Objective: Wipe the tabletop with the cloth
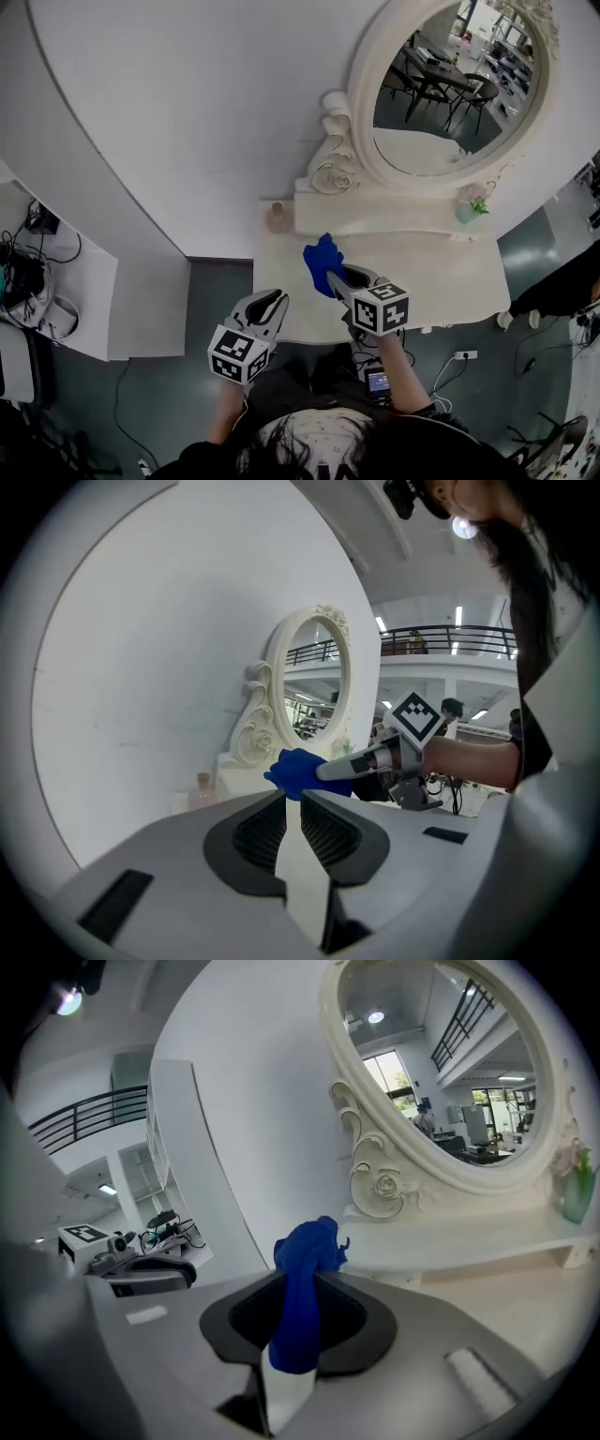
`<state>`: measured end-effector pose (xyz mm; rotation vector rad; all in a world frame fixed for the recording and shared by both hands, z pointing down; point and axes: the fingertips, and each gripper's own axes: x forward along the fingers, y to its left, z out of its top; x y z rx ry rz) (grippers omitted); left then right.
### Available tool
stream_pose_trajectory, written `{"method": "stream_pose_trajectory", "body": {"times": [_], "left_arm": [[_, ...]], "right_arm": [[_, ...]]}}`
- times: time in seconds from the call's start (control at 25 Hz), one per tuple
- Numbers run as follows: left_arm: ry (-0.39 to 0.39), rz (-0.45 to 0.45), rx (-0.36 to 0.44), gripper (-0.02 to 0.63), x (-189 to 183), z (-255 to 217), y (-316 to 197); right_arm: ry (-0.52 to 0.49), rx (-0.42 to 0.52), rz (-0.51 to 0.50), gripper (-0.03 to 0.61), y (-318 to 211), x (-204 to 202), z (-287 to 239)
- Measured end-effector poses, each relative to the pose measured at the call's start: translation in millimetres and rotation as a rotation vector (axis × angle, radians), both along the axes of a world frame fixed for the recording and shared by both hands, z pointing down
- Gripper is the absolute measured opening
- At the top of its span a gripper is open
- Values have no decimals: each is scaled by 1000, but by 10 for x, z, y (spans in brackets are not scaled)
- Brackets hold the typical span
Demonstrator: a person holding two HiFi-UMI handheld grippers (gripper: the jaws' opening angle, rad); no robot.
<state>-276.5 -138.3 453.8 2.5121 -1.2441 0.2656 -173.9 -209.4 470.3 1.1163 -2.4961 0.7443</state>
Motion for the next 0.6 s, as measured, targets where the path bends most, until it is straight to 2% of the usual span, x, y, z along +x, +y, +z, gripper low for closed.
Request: {"method": "stream_pose_trajectory", "body": {"times": [0.28,0.44,0.6], "left_arm": [[-16,-152,-27,37,-72,24,-146],[-37,-213,-32,37,-51,-27,-201],[-63,-276,-54,37,-43,-14,-213]], "right_arm": [[80,-5,-103,91,-810,-130,226],[130,-23,-110,91,-1223,-125,456],[253,-20,-122,91,-1504,39,743]]}}
